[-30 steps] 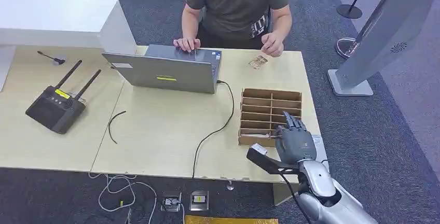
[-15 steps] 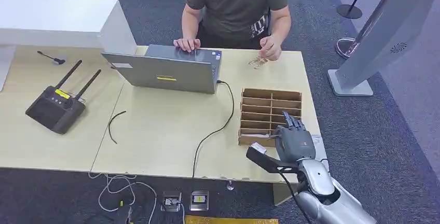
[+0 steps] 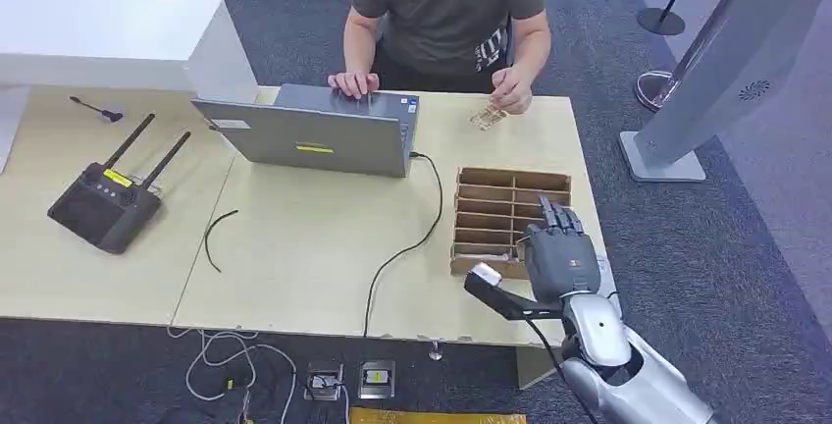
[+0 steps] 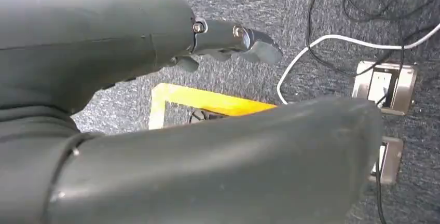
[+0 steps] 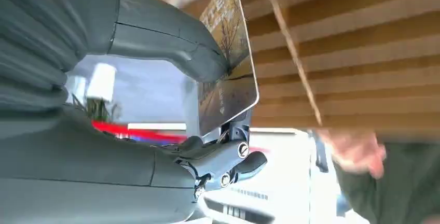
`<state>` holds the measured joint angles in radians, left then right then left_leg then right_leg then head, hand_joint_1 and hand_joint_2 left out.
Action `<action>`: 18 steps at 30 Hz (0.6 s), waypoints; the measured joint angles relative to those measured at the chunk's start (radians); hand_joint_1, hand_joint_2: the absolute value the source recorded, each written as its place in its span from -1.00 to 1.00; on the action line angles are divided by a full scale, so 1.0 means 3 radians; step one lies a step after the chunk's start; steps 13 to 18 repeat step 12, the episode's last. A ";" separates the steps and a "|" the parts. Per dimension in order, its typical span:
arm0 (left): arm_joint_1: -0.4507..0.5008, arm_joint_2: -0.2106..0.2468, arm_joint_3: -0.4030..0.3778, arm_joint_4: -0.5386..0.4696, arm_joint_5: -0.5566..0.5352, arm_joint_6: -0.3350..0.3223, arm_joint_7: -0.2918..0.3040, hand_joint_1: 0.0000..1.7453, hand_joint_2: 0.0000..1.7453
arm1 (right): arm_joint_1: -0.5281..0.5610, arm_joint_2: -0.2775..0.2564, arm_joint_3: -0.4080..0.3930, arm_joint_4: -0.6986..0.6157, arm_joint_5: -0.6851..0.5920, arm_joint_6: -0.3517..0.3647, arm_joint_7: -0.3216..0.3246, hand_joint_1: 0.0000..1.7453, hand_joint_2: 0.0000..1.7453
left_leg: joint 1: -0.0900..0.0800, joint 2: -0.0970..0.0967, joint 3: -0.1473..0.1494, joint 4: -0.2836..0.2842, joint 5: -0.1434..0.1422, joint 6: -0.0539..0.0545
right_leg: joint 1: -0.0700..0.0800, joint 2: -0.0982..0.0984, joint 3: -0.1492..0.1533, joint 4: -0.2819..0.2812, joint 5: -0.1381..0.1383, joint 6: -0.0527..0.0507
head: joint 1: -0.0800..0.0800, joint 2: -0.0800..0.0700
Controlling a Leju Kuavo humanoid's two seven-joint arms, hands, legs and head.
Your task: Pass the card to the sensor for recognition and then transmit it.
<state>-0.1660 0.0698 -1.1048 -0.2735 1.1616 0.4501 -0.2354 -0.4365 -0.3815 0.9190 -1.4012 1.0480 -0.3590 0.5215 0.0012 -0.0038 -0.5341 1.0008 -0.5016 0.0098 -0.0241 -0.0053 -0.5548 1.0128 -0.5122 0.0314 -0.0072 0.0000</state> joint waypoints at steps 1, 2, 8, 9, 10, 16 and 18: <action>-0.0001 0.0000 0.0000 0.0000 -0.0005 0.0000 0.0000 -1.00 -1.00 | -0.0022 -0.0002 -0.0015 -0.0054 0.0061 -0.0006 0.0005 1.00 1.00 | 0.0000 0.0000 0.0000 0.0000 0.0000 0.0000 | 0.0000 0.0000 0.0000 0.0000 0.0000 0.0000 | 0.0001 0.0000; -0.0004 0.0000 0.0000 0.0000 -0.0011 0.0000 -0.0001 -1.00 -1.00 | -0.0045 -0.0005 -0.0034 -0.0107 0.0099 -0.0006 0.0008 1.00 1.00 | 0.0000 0.0001 0.0000 0.0000 0.0000 0.0000 | 0.0000 0.0001 0.0000 0.0000 0.0000 0.0000 | 0.0001 0.0000; -0.0017 -0.0003 0.0000 0.0006 -0.0033 0.0003 -0.0001 -1.00 -1.00 | -0.0145 -0.0013 -0.0127 -0.0353 0.0194 0.0003 0.0010 1.00 1.00 | 0.0000 0.0001 0.0001 0.0000 0.0000 0.0000 | 0.0000 0.0001 0.0000 0.0000 0.0000 0.0000 | 0.0003 0.0000; -0.0017 -0.0004 0.0000 0.0008 -0.0034 0.0003 -0.0001 -1.00 -1.00 | -0.0146 -0.0013 -0.0146 -0.0386 0.0203 0.0003 0.0010 1.00 1.00 | 0.0000 0.0001 0.0001 0.0000 0.0000 0.0000 | 0.0000 0.0001 0.0000 0.0000 0.0000 0.0000 | 0.0001 0.0000; -0.0018 -0.0004 0.0000 0.0008 -0.0036 0.0003 0.0000 -1.00 -1.00 | -0.0152 -0.0013 -0.0155 -0.0412 0.0211 0.0003 0.0009 1.00 1.00 | 0.0000 0.0001 0.0001 0.0000 0.0000 0.0000 | 0.0000 0.0001 0.0000 0.0000 0.0000 0.0000 | 0.0001 0.0000; -0.0021 -0.0004 0.0000 0.0008 -0.0036 0.0003 -0.0001 -1.00 -1.00 | -0.0166 -0.0015 -0.0175 -0.0461 0.0222 0.0004 0.0006 1.00 1.00 | 0.0000 0.0001 0.0001 0.0000 0.0000 0.0000 | 0.0000 0.0001 0.0000 0.0000 0.0000 0.0000 | 0.0001 0.0000; -0.0021 -0.0004 0.0000 0.0008 -0.0036 0.0003 -0.0001 -1.00 -1.00 | -0.0166 -0.0015 -0.0175 -0.0461 0.0222 0.0004 0.0006 1.00 1.00 | 0.0000 0.0001 0.0001 0.0000 0.0000 0.0000 | 0.0000 0.0001 0.0000 0.0000 0.0000 0.0000 | 0.0001 0.0000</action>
